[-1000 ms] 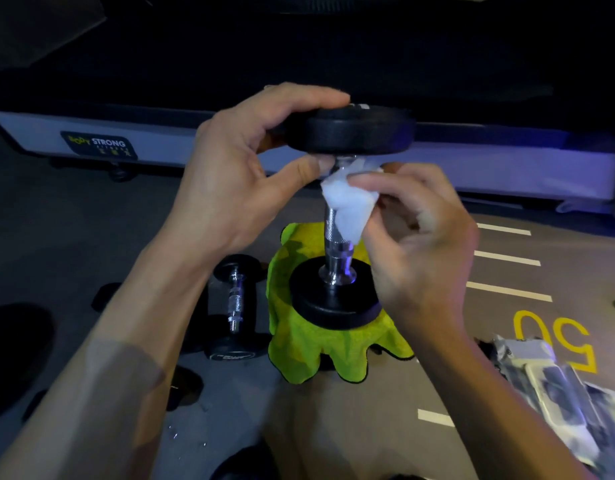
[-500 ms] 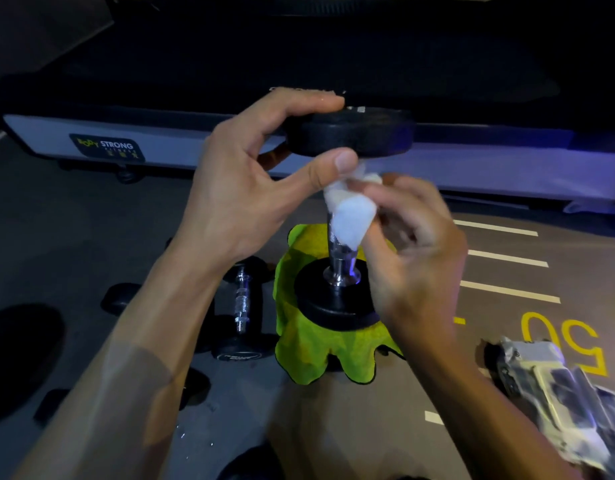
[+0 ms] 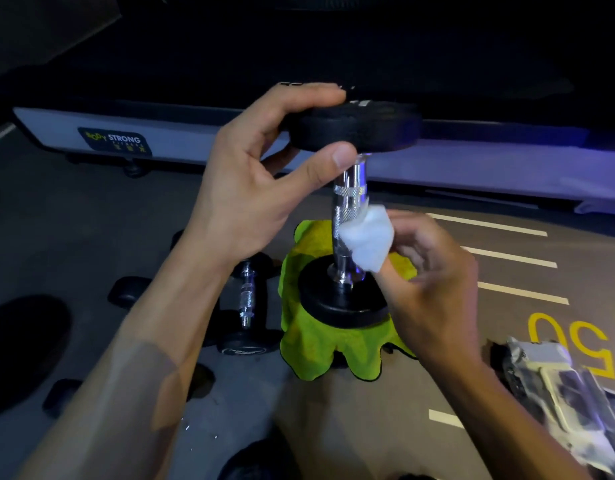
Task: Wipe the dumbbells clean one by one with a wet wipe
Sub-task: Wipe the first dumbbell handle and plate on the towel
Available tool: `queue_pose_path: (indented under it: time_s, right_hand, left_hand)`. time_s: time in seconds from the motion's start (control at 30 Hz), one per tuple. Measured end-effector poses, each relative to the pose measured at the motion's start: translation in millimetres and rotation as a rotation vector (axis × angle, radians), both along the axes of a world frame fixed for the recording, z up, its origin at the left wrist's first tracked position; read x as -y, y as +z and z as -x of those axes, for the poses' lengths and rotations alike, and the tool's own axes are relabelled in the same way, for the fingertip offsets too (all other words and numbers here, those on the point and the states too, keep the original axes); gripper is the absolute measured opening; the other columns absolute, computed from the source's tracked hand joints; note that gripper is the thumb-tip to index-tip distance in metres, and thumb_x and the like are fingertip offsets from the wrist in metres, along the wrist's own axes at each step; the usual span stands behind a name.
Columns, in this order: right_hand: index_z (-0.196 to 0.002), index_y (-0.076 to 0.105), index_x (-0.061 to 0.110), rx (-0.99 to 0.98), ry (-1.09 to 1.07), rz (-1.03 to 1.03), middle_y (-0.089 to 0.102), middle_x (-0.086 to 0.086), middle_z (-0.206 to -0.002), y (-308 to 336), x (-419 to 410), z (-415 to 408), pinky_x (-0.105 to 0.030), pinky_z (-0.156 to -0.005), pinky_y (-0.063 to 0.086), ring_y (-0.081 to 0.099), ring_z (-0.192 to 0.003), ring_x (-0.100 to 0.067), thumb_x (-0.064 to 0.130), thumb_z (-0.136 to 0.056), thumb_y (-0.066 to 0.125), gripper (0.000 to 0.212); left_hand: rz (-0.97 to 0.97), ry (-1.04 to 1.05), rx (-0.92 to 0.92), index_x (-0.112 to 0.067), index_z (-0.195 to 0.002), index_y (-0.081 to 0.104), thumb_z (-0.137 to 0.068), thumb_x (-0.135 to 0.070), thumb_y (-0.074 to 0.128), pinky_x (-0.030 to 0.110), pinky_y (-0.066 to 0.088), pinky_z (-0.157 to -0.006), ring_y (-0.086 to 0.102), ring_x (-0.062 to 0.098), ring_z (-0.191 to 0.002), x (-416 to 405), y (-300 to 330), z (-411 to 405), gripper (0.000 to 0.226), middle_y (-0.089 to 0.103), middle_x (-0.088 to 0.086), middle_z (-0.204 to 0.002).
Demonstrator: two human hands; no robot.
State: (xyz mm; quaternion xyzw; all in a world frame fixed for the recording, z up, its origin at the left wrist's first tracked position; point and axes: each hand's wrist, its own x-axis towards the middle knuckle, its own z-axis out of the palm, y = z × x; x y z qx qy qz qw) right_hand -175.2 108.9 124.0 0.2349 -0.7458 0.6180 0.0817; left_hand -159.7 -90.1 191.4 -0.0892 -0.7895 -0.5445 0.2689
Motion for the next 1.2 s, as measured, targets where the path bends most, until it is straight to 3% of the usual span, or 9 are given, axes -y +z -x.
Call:
queue_pose_path:
  time_s: [0.23, 0.33, 0.43, 0.53, 0.63, 0.8, 0.97, 1.1, 1.2]
  right_hand:
    - [-0.091, 0.076, 0.018, 0.048, 0.069, -0.254, 0.076, 0.009, -0.097, -1, -18, 1, -0.031, -0.084, 0.056, 0.071, -0.095, -0.009, 0.007, -0.081, 0.086, 0.017]
    - [-0.087, 0.072, 0.022, 0.088, 0.021, -0.152, 0.076, 0.005, -0.094, 11, -6, 3, -0.031, -0.088, 0.058, 0.073, -0.093, -0.011, 0.012, -0.082, 0.087, 0.019]
    - [-0.085, 0.068, 0.025, 0.09, -0.017, -0.219, 0.076, 0.01, -0.091, 7, -2, -2, -0.019, -0.082, 0.054, 0.071, -0.09, -0.002, 0.015, -0.082, 0.087, 0.022]
    - [-0.082, 0.071, 0.028, 0.134, -0.028, -0.341, 0.071, 0.022, -0.08, 3, -11, -7, -0.007, -0.067, 0.043, 0.063, -0.078, 0.007, 0.018, -0.08, 0.088, 0.02]
    - [-0.083, 0.069, 0.028, 0.144, -0.041, -0.324, 0.073, 0.023, -0.082, 11, -9, -7, -0.003, -0.066, 0.045, 0.065, -0.084, 0.012, 0.018, -0.079, 0.088, 0.022]
    - [-0.089, 0.062, 0.024, 0.178, -0.041, -0.289, 0.073, 0.015, -0.087, 9, 1, -20, -0.01, -0.07, 0.047, 0.068, -0.087, -0.001, 0.034, -0.071, 0.094, 0.038]
    - [-0.08, 0.062, 0.018, 0.212, -0.008, -0.353, 0.07, 0.006, -0.078, 10, 0, -10, -0.013, -0.066, 0.045, 0.063, -0.08, -0.002, 0.031, -0.072, 0.093, 0.035]
    - [-0.084, 0.07, 0.031, 0.083, 0.032, -0.431, 0.065, 0.014, -0.097, 10, -15, -12, -0.017, -0.078, 0.046, 0.063, -0.096, -0.007, 0.044, -0.086, 0.08, 0.017]
    - [-0.086, 0.07, 0.045, 0.023, 0.145, -0.471, 0.063, 0.017, -0.096, 12, -24, -17, -0.02, -0.08, 0.043, 0.061, -0.097, -0.009, 0.039, -0.092, 0.07, 0.009]
  left_hand:
    - [-0.031, -0.03, 0.012, -0.028, -0.128, 0.062, -0.094, -0.027, 0.078, 0.058, 0.05, -0.112, 0.055, 0.022, -0.141, -1, -5, -1, 0.038, 0.06, 0.006, -0.147]
    - [-0.043, -0.035, -0.005, -0.027, -0.128, 0.061, -0.094, -0.028, 0.078, 0.047, 0.052, -0.112, 0.057, 0.022, -0.139, -2, -4, 1, 0.038, 0.061, 0.008, -0.145]
    - [-0.052, -0.034, -0.008, -0.025, -0.131, 0.059, -0.095, -0.024, 0.075, 0.034, 0.051, -0.109, 0.059, 0.021, -0.136, 0, -4, 4, 0.04, 0.061, 0.011, -0.142]
    - [-0.067, -0.056, -0.001, -0.024, -0.133, 0.059, -0.096, -0.022, 0.075, 0.033, 0.05, -0.108, 0.058, 0.022, -0.137, 2, -4, 6, 0.041, 0.061, 0.011, -0.144]
    - [-0.054, -0.063, 0.005, -0.025, -0.132, 0.059, -0.095, -0.024, 0.075, 0.036, 0.05, -0.11, 0.057, 0.023, -0.138, 1, -4, 7, 0.04, 0.06, 0.01, -0.144]
    - [-0.053, -0.04, 0.004, -0.023, -0.132, 0.059, -0.096, -0.026, 0.074, 0.034, 0.052, -0.107, 0.059, 0.023, -0.134, 2, -4, 7, 0.039, 0.061, 0.012, -0.142]
    - [-0.047, -0.059, 0.007, -0.023, -0.131, 0.061, -0.094, -0.029, 0.076, 0.056, 0.051, -0.111, 0.055, 0.026, -0.14, 2, -7, 3, 0.041, 0.06, 0.007, -0.145]
    - [-0.055, -0.044, 0.005, -0.024, -0.132, 0.059, -0.096, -0.024, 0.073, 0.038, 0.053, -0.108, 0.058, 0.023, -0.135, 2, -4, 3, 0.039, 0.06, 0.009, -0.141]
    - [-0.046, -0.038, 0.008, -0.023, -0.131, 0.059, -0.096, -0.025, 0.073, 0.043, 0.054, -0.109, 0.059, 0.021, -0.134, 1, -4, 4, 0.038, 0.061, 0.007, -0.139]
